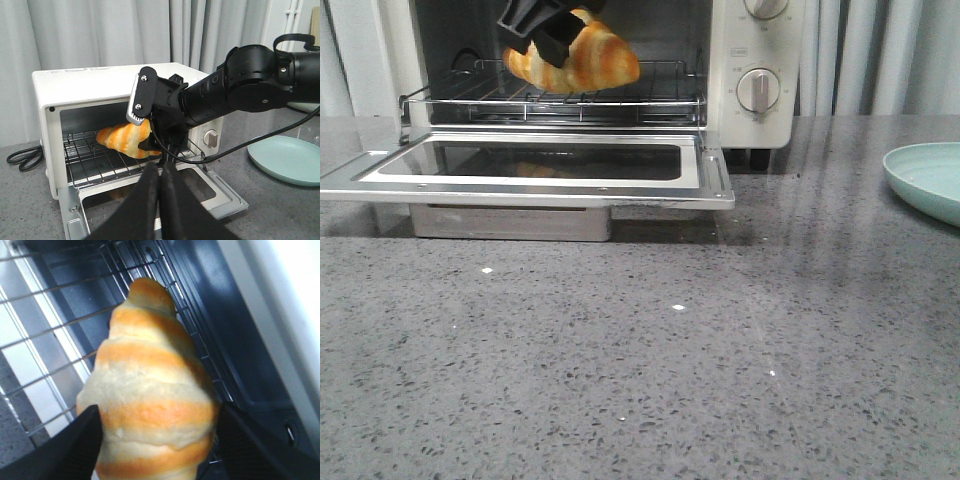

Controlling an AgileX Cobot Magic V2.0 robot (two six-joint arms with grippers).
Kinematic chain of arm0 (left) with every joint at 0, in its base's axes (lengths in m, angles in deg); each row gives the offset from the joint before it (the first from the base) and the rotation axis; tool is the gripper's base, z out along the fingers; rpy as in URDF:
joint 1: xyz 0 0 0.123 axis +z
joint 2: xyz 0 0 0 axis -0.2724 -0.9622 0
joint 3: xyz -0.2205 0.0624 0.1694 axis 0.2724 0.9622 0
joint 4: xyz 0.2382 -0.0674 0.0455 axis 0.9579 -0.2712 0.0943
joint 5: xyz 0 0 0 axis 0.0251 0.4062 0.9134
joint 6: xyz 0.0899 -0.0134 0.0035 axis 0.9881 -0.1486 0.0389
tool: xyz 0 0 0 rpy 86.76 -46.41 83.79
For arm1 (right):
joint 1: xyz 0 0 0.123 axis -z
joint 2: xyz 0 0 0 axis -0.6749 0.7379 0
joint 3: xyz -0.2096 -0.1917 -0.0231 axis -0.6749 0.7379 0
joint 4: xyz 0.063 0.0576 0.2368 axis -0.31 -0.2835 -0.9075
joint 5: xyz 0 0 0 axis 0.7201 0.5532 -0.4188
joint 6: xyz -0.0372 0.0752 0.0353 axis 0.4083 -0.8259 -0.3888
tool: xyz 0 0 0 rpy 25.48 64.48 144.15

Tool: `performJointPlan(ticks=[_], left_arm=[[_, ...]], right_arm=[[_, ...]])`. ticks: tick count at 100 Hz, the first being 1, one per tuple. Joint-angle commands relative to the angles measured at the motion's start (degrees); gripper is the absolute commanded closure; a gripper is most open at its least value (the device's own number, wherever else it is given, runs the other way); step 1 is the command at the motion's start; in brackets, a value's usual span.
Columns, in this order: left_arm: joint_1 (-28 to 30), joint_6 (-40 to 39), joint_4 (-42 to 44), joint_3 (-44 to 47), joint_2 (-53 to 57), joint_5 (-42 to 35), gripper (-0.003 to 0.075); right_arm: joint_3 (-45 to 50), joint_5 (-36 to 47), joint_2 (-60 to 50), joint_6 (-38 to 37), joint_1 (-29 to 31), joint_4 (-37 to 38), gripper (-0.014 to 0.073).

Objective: Put bread in oven
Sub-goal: 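Lower the croissant onto the oven rack and open the right gripper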

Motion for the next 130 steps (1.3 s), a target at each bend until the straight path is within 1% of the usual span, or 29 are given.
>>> performJointPlan(ticks=[1, 23, 34, 49, 79, 95, 105, 119, 130], left_arm=[[0.09, -0.45, -0.45, -1.93, -0.32, -3.5, 0.0742], [0.09, -0.45, -0.45, -1.93, -0.32, -2.03, 0.0742], [0.09, -0.45, -0.45, -1.93, -0.24, -2.15, 0.0742], [0.09, -0.45, -0.45, -1.93, 0.39, -2.62, 0.0742], [0.09, -0.45, -0.45, -1.93, 0.9, -2.64, 0.0742], [0.09, -0.45, -0.45, -1.93, 0.9, -2.64, 0.0742], [0.09, -0.45, -0.45, -1.93, 1.03, -2.41, 0.0742], [0.17, -1.8, -0.19, -1.93, 2.93, -2.15, 0.0742], [1.41, -1.93, 0.17, -1.93, 5.82, -1.05, 0.0742]], right_arm=[[-1.73, 2.06, -3.95, -0.72, -0.34, 2.1, 0.0139], [-1.73, 1.3, -4.04, -0.72, -0.47, 2.1, 0.0136], [-1.73, -0.76, -4.04, -0.72, -0.47, 4.35, 0.0137], [-1.73, -3.99, -4.38, -0.72, -0.47, 4.34, 0.0137], [-1.73, -4.93, -7.74, -2.21, -0.47, 4.34, 0.0136], [-1.73, -7.13, -8.92, -2.62, -0.56, 4.09, 0.0137], [-1.73, -10.25, -9.04, -2.62, -1.64, 4.01, 0.0137], [-1.73, -11.38, -10.25, -2.62, -3.97, 1.46, 0.0137], [-1.73, -12.97, -11.39, -2.62, -5.61, 0.42, 0.0137]])
